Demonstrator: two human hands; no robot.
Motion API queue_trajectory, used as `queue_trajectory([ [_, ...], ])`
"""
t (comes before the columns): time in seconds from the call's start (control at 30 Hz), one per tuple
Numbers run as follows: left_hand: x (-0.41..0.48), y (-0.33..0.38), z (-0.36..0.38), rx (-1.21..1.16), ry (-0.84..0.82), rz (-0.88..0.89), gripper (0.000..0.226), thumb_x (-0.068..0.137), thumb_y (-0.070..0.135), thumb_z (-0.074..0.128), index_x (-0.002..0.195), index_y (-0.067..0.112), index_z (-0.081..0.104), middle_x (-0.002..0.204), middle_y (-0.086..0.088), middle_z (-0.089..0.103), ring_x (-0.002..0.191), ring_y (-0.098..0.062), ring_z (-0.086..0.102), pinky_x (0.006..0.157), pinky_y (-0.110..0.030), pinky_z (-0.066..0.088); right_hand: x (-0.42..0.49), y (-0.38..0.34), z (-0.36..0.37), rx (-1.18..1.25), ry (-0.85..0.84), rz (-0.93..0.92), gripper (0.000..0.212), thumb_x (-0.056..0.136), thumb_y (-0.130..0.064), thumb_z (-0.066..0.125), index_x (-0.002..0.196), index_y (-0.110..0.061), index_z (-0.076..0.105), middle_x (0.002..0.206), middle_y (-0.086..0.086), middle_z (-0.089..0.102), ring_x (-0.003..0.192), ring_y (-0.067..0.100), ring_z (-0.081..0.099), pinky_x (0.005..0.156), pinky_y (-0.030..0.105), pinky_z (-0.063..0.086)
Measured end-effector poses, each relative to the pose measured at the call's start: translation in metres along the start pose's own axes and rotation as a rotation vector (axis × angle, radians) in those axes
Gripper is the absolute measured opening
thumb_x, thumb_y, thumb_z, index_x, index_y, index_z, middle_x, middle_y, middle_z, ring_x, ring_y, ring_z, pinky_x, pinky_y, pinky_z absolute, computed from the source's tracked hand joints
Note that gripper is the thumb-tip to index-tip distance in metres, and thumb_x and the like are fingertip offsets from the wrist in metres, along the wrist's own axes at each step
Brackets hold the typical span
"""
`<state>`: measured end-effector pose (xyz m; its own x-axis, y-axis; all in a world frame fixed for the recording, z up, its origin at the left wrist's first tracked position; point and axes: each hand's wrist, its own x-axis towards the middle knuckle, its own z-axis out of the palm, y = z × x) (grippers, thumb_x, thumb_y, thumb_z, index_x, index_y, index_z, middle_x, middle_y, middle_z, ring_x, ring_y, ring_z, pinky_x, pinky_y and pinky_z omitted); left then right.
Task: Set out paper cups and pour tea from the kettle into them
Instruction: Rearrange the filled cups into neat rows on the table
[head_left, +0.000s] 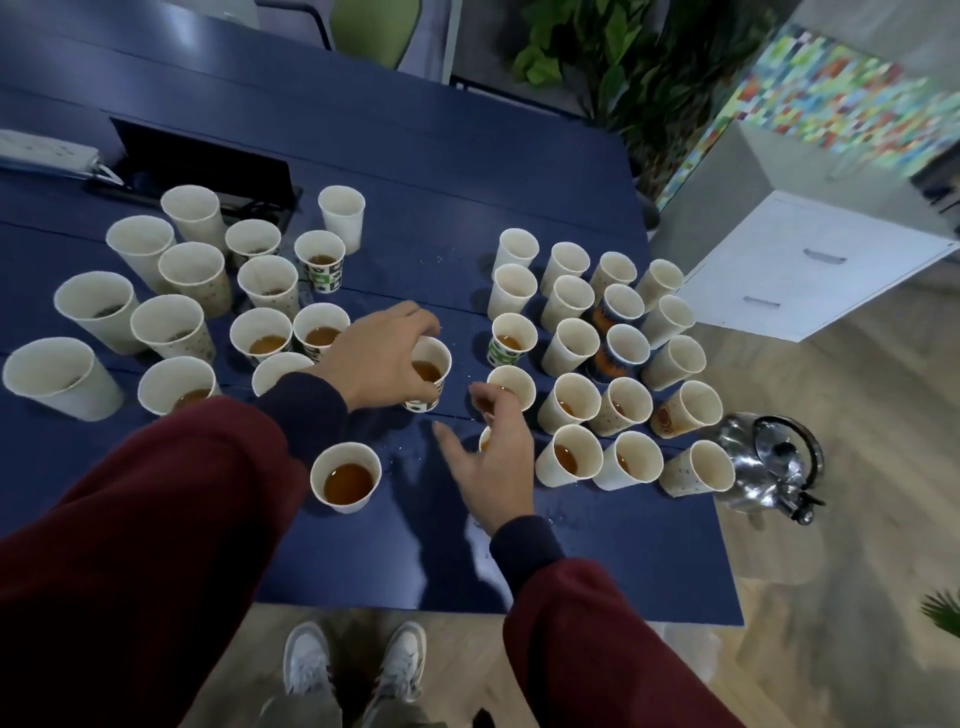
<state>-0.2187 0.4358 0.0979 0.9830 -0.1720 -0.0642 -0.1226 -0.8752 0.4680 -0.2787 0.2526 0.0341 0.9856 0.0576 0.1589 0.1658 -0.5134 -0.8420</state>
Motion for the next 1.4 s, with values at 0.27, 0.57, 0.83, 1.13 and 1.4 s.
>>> queue_trajectory([
  [0.27, 0.011, -0.002, -0.039, 0.000, -0.051, 0.127, 0.070, 0.058, 0.046, 0.076, 0.122, 0.027, 0.054, 0.115, 0.011, 0.053, 0.100, -0.016, 0.057, 0.084, -0.043, 0.051, 0.045, -0.043, 0.032, 0.162, -0.088, 0.071, 0.064, 0.075, -0.027, 0.087, 0.128, -0.022, 0.052, 0.118, -0.009, 0.066, 0.106, 0.005, 0.063, 0.094, 0.033, 0.054],
  [0.57, 0.058, -0.034, -0.072, -0.227, -0.041, 0.057, 0.077, 0.072, 0.070, 0.071, 0.133, 0.028, 0.051, 0.118, 0.012, 0.058, 0.097, -0.009, 0.059, 0.087, -0.035, 0.053, 0.105, -0.039, 0.057, 0.150, -0.004, 0.054, 0.055, 0.073, -0.033, 0.089, 0.116, -0.024, 0.057, 0.106, -0.009, 0.069, 0.095, 0.002, 0.065, 0.081, 0.019, 0.051],
  [0.83, 0.164, -0.112, -0.079, 0.043, 0.165, -0.318, 0.068, 0.083, 0.049, 0.073, 0.132, 0.007, 0.051, 0.131, -0.020, 0.050, 0.122, -0.037, 0.050, 0.102, -0.045, 0.043, 0.212, -0.008, 0.074, 0.130, -0.029, 0.082, 0.056, 0.074, -0.028, 0.088, 0.120, -0.022, 0.056, 0.106, -0.012, 0.066, 0.095, 0.003, 0.061, 0.081, 0.010, 0.045],
  [1.13, 0.233, -0.158, -0.067, 0.108, 0.105, -0.528, 0.084, 0.076, 0.051, 0.080, 0.131, 0.001, 0.041, 0.131, -0.027, 0.043, 0.117, -0.044, 0.048, 0.096, -0.051, 0.044, 0.297, 0.046, 0.114, 0.134, 0.145, 0.317, 0.057, 0.075, -0.022, 0.084, 0.123, -0.018, 0.054, 0.108, -0.001, 0.068, 0.099, 0.019, 0.063, 0.091, 0.032, 0.049],
  [1.4, 0.251, -0.180, -0.045, 0.077, 0.119, -0.505, 0.074, 0.079, 0.032, 0.078, 0.137, 0.002, 0.042, 0.131, -0.026, 0.048, 0.114, -0.047, 0.054, 0.092, -0.050, 0.045, 0.323, 0.065, 0.135, 0.197, 0.278, 0.480, 0.054, 0.075, -0.023, 0.085, 0.119, -0.018, 0.053, 0.109, -0.002, 0.066, 0.097, 0.015, 0.061, 0.087, 0.025, 0.045],
])
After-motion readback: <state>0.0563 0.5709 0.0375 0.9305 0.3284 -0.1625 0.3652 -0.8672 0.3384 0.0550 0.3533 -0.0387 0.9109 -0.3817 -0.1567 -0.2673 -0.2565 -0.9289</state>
